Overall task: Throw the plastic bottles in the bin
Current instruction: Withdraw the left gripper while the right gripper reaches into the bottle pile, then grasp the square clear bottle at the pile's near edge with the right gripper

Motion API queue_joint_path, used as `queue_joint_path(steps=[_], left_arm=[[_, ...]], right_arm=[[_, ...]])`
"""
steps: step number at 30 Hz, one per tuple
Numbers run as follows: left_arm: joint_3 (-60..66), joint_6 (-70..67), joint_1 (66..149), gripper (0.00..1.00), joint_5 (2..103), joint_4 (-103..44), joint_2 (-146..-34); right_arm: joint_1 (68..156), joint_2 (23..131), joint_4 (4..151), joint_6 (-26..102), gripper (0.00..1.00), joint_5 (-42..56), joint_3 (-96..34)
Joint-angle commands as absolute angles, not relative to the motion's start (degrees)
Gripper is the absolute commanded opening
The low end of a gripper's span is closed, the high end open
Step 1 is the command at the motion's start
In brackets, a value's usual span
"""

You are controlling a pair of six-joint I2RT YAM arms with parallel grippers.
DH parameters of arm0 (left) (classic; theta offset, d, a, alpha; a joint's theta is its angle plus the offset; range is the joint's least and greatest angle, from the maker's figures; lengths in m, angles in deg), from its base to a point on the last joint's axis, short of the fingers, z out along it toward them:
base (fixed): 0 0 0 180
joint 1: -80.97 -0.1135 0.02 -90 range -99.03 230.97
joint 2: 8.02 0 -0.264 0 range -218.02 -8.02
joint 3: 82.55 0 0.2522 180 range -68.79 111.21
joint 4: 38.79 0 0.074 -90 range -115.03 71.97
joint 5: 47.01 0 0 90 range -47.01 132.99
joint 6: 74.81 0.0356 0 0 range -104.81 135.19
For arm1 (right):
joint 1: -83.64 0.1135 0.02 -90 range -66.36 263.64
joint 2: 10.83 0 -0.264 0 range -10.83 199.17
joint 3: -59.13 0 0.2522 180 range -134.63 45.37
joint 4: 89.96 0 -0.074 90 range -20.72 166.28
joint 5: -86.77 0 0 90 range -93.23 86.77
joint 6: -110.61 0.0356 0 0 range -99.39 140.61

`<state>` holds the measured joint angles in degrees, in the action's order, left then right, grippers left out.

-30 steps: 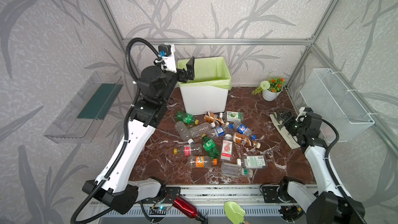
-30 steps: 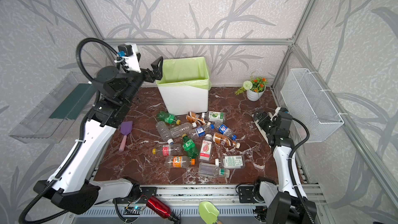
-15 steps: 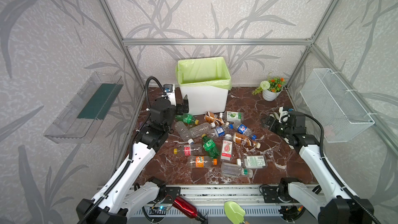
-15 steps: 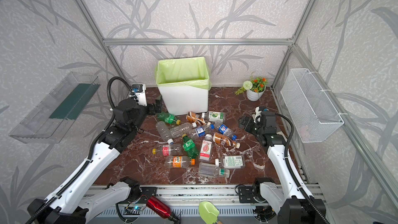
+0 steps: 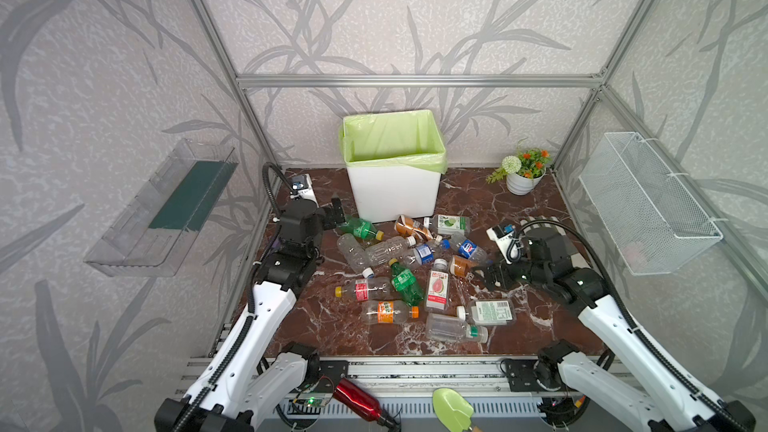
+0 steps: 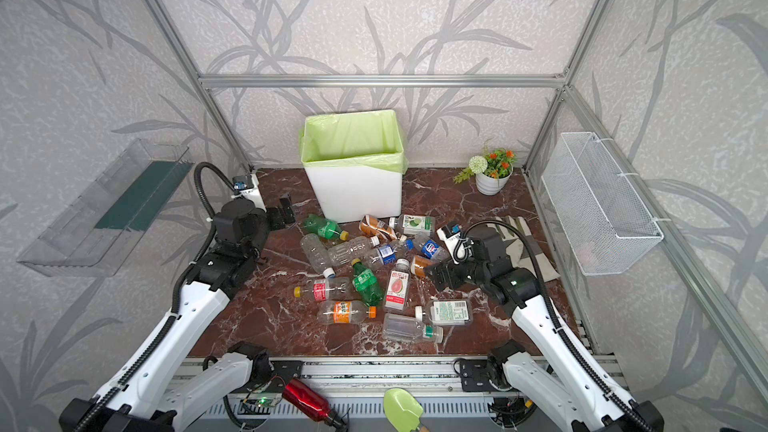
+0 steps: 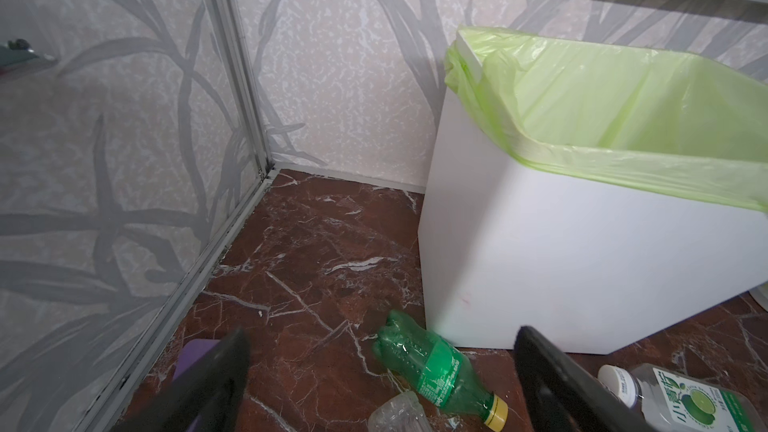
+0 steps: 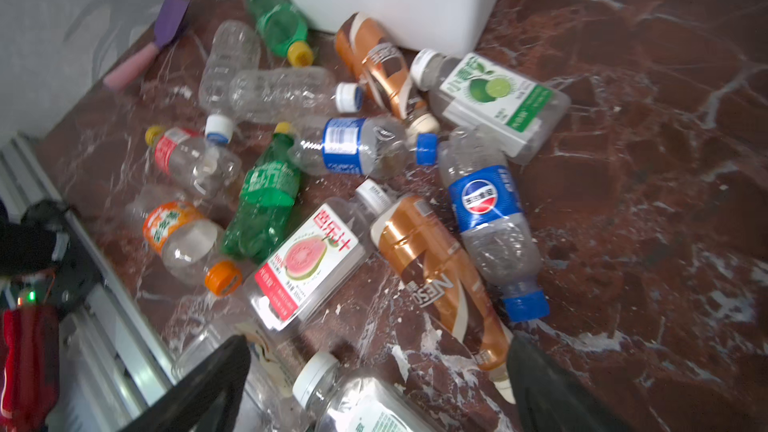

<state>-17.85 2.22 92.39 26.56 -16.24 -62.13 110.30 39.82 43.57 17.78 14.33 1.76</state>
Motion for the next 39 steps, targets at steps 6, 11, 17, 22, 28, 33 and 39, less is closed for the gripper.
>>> queue_joint_path(steps=[6,11,17,22,28,33,39], left_arm=[[-16.8,-1.2,86.6,0.99,29.2,-13.5,-60.8],[-17.4,-1.2,86.2,0.99,31.3,-13.6,-60.1],[-17.8,-0.9,86.2,0.99,31.2,-12.5,-59.3],[-17.3,-0.1,86.2,0.99,31.1,-12.0,-58.6],[-17.4,0.1,86.2,0.99,31.0,-11.5,-58.1],[-17.6,0.2,86.2,0.99,30.7,-11.3,-57.8],[-17.6,0.7,86.2,0.99,30.1,-11.0,-57.5]], right_arm=[[128.1,47.3,39.1,8.0,0.9,8.2,-0.7],[134.3,50.1,38.5,8.0,0.83,8.9,-0.4],[141.8,56.0,37.8,8.1,0.83,7.2,-1.6],[145.5,60.1,37.9,8.0,0.83,5.4,-2.3],[148.0,66.2,36.2,7.0,0.83,0.4,-4.4],[148.8,70.4,36.2,6.3,0.83,0.7,-5.3],[150.1,74.1,36.5,6.0,0.8,1.3,-5.9]])
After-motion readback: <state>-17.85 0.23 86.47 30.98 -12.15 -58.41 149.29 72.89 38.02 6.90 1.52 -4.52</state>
